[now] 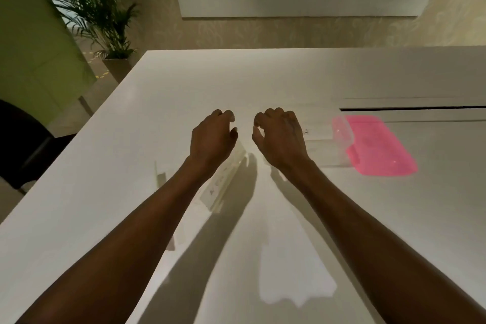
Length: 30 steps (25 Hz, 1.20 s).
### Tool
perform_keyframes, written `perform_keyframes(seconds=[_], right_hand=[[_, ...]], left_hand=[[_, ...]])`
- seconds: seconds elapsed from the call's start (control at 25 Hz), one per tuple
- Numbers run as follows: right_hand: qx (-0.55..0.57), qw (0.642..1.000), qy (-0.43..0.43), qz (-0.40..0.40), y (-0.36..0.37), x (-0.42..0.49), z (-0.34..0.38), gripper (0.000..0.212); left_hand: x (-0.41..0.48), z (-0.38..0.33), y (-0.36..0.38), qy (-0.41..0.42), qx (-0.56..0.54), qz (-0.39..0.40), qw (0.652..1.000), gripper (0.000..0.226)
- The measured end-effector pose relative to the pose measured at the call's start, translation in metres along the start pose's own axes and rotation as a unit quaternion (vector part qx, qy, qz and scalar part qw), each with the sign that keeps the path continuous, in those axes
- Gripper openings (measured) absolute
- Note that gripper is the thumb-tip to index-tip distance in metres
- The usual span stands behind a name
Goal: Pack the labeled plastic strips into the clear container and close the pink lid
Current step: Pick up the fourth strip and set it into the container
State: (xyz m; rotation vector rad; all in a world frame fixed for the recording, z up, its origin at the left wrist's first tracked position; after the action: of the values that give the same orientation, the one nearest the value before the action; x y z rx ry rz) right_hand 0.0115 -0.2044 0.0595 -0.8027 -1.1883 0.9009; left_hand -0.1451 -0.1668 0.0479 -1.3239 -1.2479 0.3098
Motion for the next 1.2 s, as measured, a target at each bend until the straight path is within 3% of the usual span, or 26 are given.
perform_keyframes(seconds=[0.44,0.72,0.84,1.0,1.2], right_hand=[[0.049,0.992,-0.098,0.064,0.038,-0.065,0.163,0.022],[0.115,0.97,0.021,0.213,0.075,-0.084,0.209,0.041],[0.144,0.952,0.095,0.253,0.09,-0.083,0.216,0.038],[0.182,0.933,0.136,0.278,0.105,-0.083,0.219,0.023],[0.306,0.895,0.188,0.265,0.105,-0.078,0.211,0.02]], left_hand=[[-0.099,0.119,-0.051,-0.102,-0.004,-0.01,0.995,0.019],[-0.144,0.158,-0.054,-0.179,-0.072,-0.009,0.981,0.027],[-0.159,0.16,-0.043,-0.206,-0.114,0.015,0.972,0.03],[-0.167,0.158,-0.034,-0.236,-0.178,0.024,0.955,0.032],[-0.17,0.157,-0.04,-0.25,-0.225,0.006,0.942,0.033]])
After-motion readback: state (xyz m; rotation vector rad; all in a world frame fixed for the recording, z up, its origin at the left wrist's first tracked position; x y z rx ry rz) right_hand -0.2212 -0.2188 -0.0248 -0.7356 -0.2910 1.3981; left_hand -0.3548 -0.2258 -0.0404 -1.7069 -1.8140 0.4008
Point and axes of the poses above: each hand's wrist, its own x-axis towards the middle knuckle, its own y-axis out of the palm, z = x × y, the point moved 4 cm from there along x, towards the middle knuckle, and after that the axes turned 11 degrees about y, right-handed, at the moved point
